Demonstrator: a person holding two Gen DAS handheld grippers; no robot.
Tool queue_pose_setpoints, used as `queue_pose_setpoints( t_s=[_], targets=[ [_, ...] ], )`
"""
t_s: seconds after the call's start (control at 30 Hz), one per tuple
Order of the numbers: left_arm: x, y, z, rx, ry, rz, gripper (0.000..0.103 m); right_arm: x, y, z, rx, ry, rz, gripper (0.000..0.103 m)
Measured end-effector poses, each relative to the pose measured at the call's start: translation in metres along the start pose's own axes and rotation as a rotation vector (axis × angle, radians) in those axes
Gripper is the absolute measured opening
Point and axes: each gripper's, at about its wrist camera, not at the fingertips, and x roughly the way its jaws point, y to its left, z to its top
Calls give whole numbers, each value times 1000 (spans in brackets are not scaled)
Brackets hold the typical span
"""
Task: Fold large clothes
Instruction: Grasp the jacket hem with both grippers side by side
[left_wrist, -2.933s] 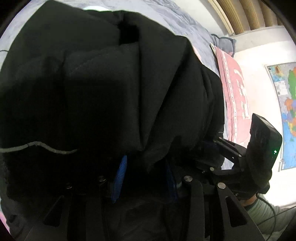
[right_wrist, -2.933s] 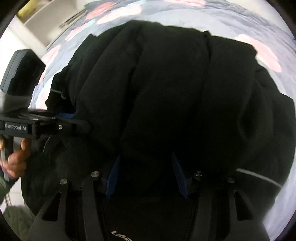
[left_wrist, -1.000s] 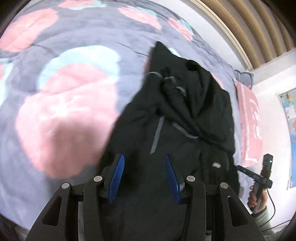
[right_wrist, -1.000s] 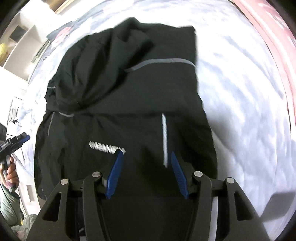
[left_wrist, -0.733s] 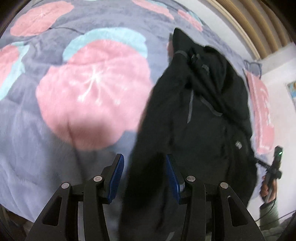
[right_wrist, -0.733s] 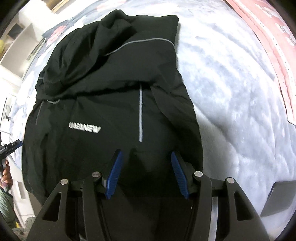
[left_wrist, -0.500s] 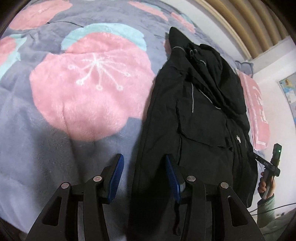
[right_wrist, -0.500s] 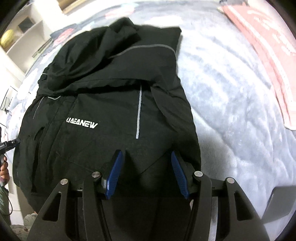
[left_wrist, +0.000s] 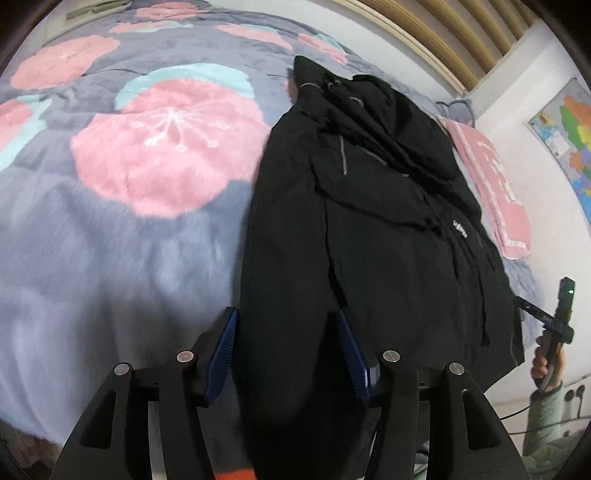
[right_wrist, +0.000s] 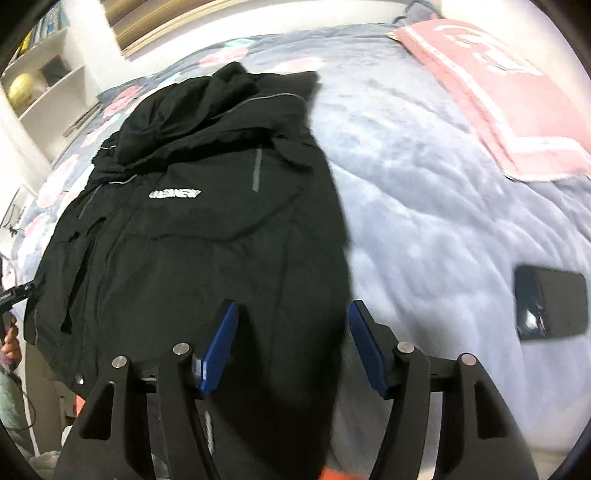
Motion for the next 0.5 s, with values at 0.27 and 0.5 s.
queue_pose_setpoints(
  t_s=[0.27,0.5],
  targets=[
    [6,1,-4,-63,-3,-155,56,8,11,-14,26,43,192,54],
    [2,-28,11,-64,-37,-377,62,-7,38,0,10,-40,285,54]
  ],
)
